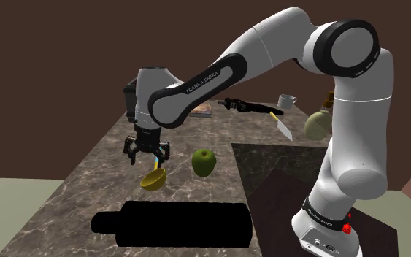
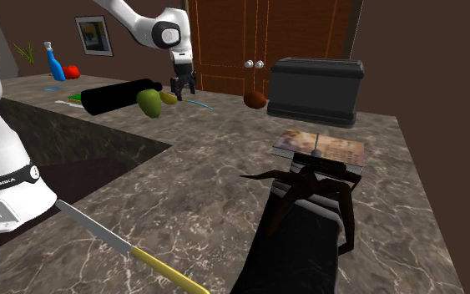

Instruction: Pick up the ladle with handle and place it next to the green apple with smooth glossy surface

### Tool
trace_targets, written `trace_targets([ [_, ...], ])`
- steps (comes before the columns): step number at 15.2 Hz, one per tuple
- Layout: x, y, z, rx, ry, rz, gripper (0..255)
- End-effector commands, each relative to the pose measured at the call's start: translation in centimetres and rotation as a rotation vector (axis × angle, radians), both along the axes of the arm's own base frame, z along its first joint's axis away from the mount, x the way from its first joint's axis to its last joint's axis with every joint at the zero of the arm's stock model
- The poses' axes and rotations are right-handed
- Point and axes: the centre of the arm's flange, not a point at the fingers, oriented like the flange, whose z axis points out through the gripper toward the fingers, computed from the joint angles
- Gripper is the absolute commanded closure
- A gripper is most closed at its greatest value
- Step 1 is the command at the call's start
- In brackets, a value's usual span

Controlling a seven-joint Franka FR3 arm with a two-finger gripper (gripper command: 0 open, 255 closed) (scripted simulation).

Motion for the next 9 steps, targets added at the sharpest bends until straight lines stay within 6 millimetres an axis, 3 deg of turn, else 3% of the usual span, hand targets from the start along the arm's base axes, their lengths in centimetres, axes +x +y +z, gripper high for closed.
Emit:
trace_targets([
  [1,-0.1,-0.4,1.9,0.0,0.0,0.0,0],
  [3,-0.2,-0.7,4.3,0.0,0.0,0.0,0],
  [9,-0.2,-0.7,4.3,0.0,0.0,0.0,0],
])
